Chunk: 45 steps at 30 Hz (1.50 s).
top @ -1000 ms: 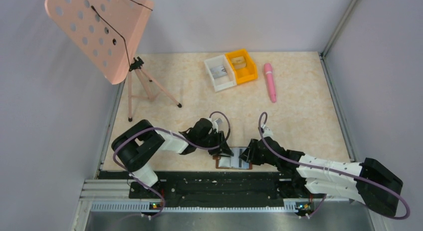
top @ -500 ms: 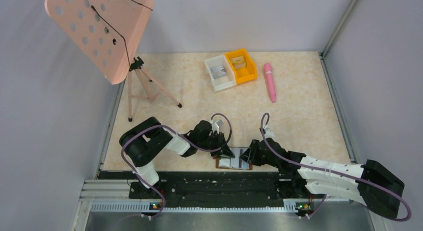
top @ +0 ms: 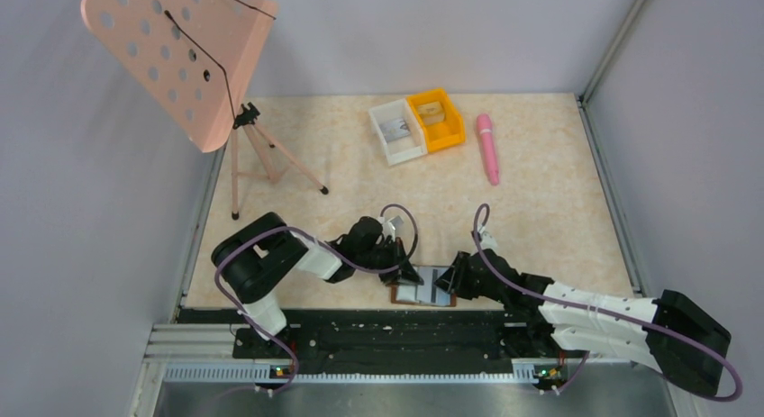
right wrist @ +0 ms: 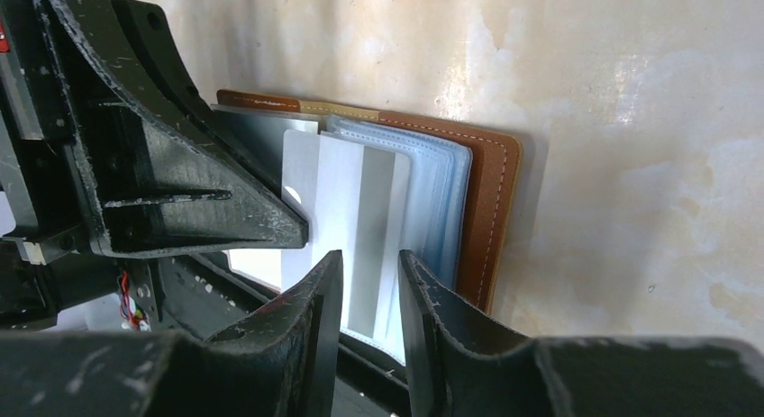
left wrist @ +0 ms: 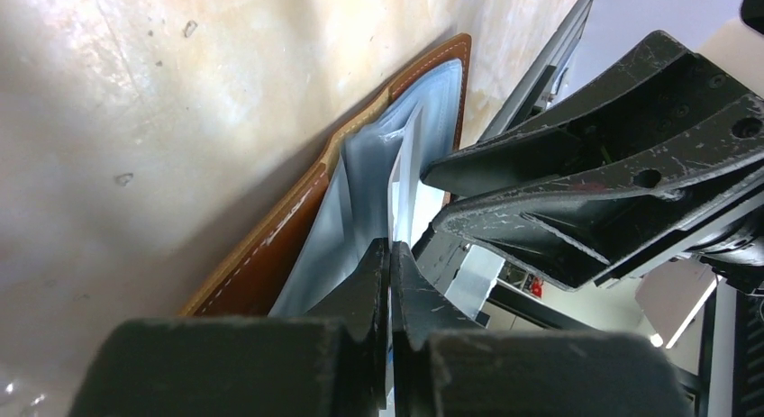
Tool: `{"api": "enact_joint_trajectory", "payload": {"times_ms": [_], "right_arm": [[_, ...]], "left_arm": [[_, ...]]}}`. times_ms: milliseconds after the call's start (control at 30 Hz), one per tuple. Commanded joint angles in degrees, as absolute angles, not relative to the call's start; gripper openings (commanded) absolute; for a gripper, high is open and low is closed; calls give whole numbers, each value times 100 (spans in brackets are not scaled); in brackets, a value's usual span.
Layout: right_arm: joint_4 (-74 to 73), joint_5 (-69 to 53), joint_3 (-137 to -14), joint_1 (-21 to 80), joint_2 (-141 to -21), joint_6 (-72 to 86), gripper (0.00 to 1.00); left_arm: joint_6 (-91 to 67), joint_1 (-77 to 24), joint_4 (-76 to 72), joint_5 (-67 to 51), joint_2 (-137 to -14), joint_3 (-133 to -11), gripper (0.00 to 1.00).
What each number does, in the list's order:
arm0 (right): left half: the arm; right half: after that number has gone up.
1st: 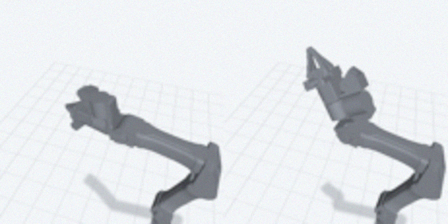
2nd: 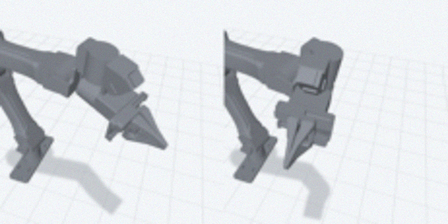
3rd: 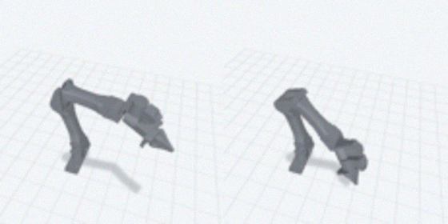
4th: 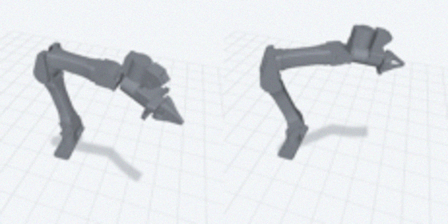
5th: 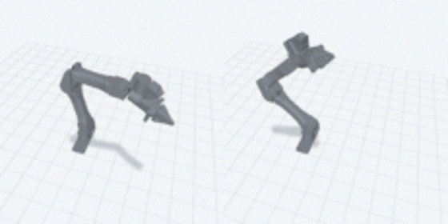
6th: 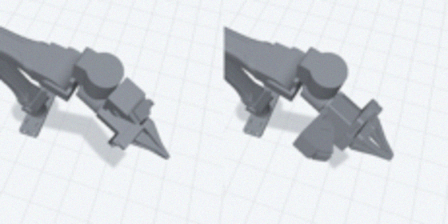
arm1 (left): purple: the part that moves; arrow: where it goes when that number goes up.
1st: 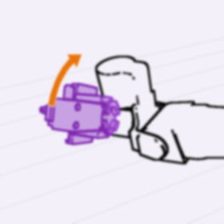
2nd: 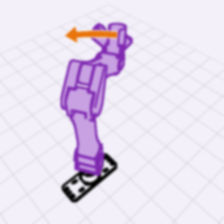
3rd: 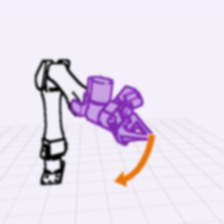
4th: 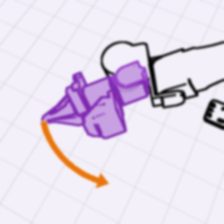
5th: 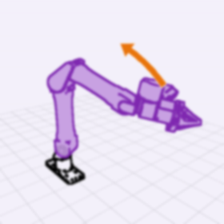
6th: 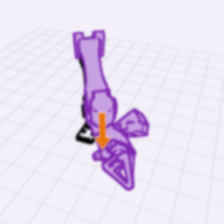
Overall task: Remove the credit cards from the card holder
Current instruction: Remove the credit card from the card holder.
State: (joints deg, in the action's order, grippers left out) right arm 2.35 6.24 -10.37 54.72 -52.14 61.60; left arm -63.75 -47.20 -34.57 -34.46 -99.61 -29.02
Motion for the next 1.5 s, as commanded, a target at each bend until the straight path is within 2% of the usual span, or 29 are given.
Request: {"api": "enact_joint_trajectory", "payload": {"times_ms": [0, 367, 500, 700, 933, 1067, 1200, 1333, 1467], "right_arm": [[-213, 894, -826, 5326, -5228, 6069, 30], [-499, 962, -1199, 5314, -5199, 5835, 30], [-577, 943, -1557, 5321, -5075, 5542, 35], [33, 964, -2004, 5310, -4758, 4147, 45], [104, 864, -2975, 5310, -4666, 2546, 49], [1415, 1477, -2642, 5315, -4473, 1138, 49], [2681, 498, -2213, 5317, -4162, -1059, 51], [2176, -196, -2215, 5312, -3949, -2469, 60], [1978, -352, -2112, 5313, -3991, -3047, 61]], "left_arm": [[-6231, -4595, -3053, -3211, -9621, -2843, 0], [-5966, -4562, -2015, -2893, -8694, -3050, 0], [-5715, -4562, -1408, -2792, -8387, -3415, 0], [-5590, -4563, -392, -2335, -7779, -3878, 0], [-5703, -4521, 225, -2233, -7377, -4173, 0], [-6175, -4511, 256, -2079, -7036, -4130, 0], [-6347, -4473, 757, -1102, -6628, -4086, 0], [-7145, -4416, 781, -578, -6342, -3877, 0], [-8047, -4412, 1053, -441, -6329, -3940, 0]]}}
